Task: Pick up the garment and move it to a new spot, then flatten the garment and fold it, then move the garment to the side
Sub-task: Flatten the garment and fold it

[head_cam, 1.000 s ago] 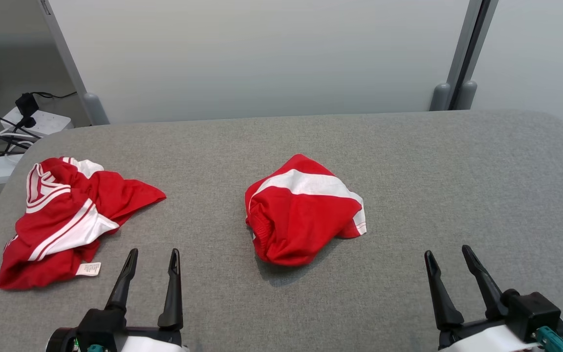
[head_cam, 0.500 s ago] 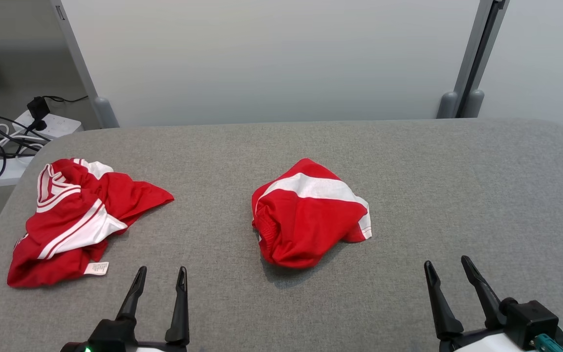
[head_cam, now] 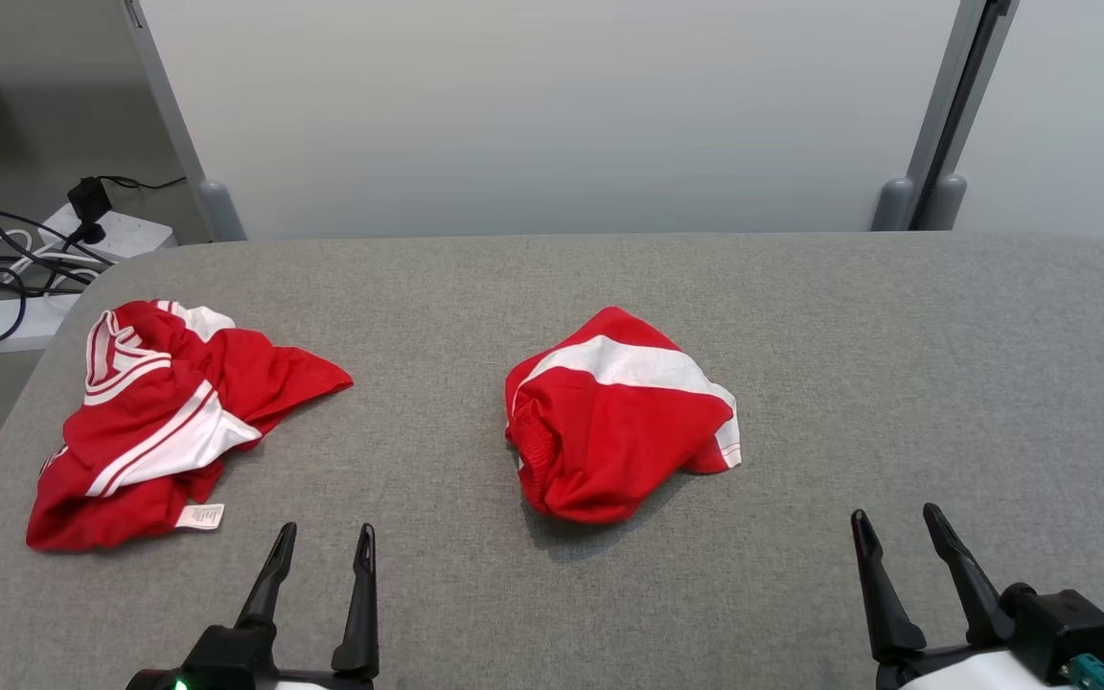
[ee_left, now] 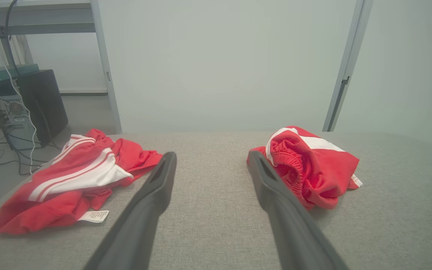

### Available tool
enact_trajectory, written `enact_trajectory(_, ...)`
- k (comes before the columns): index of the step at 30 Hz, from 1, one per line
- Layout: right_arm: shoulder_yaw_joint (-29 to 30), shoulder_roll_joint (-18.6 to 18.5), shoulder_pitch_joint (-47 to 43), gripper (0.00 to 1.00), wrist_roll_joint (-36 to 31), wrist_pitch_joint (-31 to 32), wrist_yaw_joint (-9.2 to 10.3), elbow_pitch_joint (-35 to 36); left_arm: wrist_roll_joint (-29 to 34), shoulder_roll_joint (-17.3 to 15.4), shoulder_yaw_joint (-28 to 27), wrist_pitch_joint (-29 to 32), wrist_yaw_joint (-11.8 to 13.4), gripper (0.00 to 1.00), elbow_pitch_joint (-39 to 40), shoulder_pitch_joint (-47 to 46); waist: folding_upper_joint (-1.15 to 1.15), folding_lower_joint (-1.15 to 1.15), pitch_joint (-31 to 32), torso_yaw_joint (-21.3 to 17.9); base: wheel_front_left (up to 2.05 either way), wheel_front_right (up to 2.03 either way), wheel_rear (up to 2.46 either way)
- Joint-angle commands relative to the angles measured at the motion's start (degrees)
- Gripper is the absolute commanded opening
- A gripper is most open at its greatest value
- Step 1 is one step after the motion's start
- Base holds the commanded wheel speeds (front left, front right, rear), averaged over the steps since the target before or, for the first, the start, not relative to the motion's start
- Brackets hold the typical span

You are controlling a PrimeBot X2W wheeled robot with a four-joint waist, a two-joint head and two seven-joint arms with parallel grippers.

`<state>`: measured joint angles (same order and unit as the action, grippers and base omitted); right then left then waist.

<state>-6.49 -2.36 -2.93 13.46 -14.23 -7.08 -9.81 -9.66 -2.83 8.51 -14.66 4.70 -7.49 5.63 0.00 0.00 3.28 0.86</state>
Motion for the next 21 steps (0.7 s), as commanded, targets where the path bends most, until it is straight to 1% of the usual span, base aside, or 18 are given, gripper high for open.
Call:
enact_trajectory(1,-0.9,-0.5,1.4,1.0,0.7,-0.8,-0.41,1.7,-0.1,-0.1,-1.6,-0.3,0.5,1.0,1.6,-2.7,0.0,0.0,0.0,0.2,0.0,0.0,0.0)
enact_trajectory(5,-0.8,-0.5,1.8,1.0,1.4,-0.8,-0.41,1.1,-0.2,-0.1,-1.1,-0.3,0.3,1.0,1.8,-3.2,0.0,0.0,-0.5,0.8,0.0,0.0,0.0)
enact_trajectory(8,-1.9,-0.5,3.4,1.0,0.9,-0.8,-0.41,-1.6,0.1,-0.1,-0.8,-0.3,0.1,1.0,1.8,-3.7,0.0,0.0,-1.3,1.2,0.0,0.0,0.0)
enact_trajectory(11,-2.4,-0.5,6.4,1.0,0.2,-0.8,-0.41,-6.0,0.3,-0.1,-0.4,-0.3,-0.2,1.0,1.7,-4.4,0.0,0.0,-2.3,1.7,0.0,0.0,0.0)
enact_trajectory(17,0.9,-0.5,13.8,1.0,-0.8,-0.8,-0.41,-15.2,0.0,-0.1,1.5,-0.3,-0.3,1.0,1.7,-6.0,0.0,0.0,-3.9,3.5,0.0,0.0,0.0)
enact_trajectory(21,2.2,-0.5,19.0,1.0,-0.6,-0.8,-0.41,-24.3,-0.3,-0.1,3.1,-0.3,-0.2,1.0,1.9,-7.8,0.0,0.0,-5.6,5.3,0.0,0.0,0.0)
